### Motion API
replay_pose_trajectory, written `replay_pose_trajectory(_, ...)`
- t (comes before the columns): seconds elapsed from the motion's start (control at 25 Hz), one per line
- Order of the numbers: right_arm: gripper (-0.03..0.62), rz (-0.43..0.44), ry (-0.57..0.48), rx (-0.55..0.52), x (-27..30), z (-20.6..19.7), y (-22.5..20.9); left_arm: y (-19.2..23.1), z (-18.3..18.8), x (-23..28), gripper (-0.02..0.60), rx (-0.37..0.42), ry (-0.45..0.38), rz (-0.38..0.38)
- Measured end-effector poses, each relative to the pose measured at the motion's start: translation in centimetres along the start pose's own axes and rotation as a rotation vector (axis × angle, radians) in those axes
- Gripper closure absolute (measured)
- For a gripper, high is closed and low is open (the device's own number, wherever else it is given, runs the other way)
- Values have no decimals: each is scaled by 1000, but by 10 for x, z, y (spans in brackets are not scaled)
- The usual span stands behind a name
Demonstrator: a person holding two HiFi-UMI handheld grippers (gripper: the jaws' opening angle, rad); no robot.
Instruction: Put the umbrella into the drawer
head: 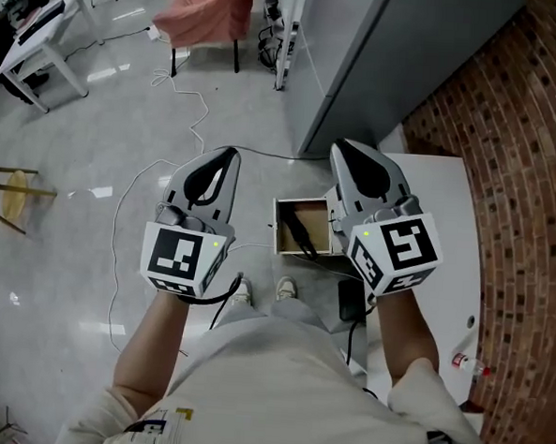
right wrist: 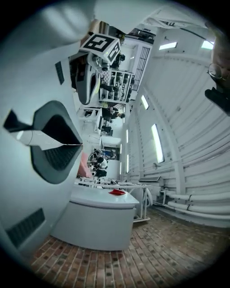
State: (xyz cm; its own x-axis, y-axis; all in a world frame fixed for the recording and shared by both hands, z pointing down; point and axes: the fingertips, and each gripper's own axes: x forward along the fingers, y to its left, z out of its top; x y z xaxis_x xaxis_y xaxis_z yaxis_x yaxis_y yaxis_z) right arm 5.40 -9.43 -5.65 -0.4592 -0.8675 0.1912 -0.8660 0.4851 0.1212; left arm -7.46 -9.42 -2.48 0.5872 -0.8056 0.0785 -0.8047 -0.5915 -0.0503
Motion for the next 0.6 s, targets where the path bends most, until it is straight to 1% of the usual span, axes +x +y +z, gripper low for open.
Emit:
replay_pose_trajectory(0.08, 582, 33, -54, 10, -10, 28, 8, 1, 18, -6, 574, 14, -15, -17)
replay_pose_trajectory(0.16, 582, 59, -96, 4, -20, 50, 16, 2, 38, -13, 574, 12, -50, -19)
replay_pose_trajectory(0.28, 582, 74, -145, -35, -36, 74, 25, -2, 66, -25, 574, 23, -109, -11)
replay_pose_trajectory(0.36, 582, 72, -183, -65, -48, 89, 31, -8, 81, -33, 574, 57, -134, -15)
replay_pose_trajectory(0.44, 582, 65, -220, -98, -60, 102, 38, -15, 90, -39, 574, 90, -153, -22)
replay_pose_trajectory(0.6, 582, 68, -277, -135, -78, 118, 55, -25, 90, -52, 574, 95, -144, -25)
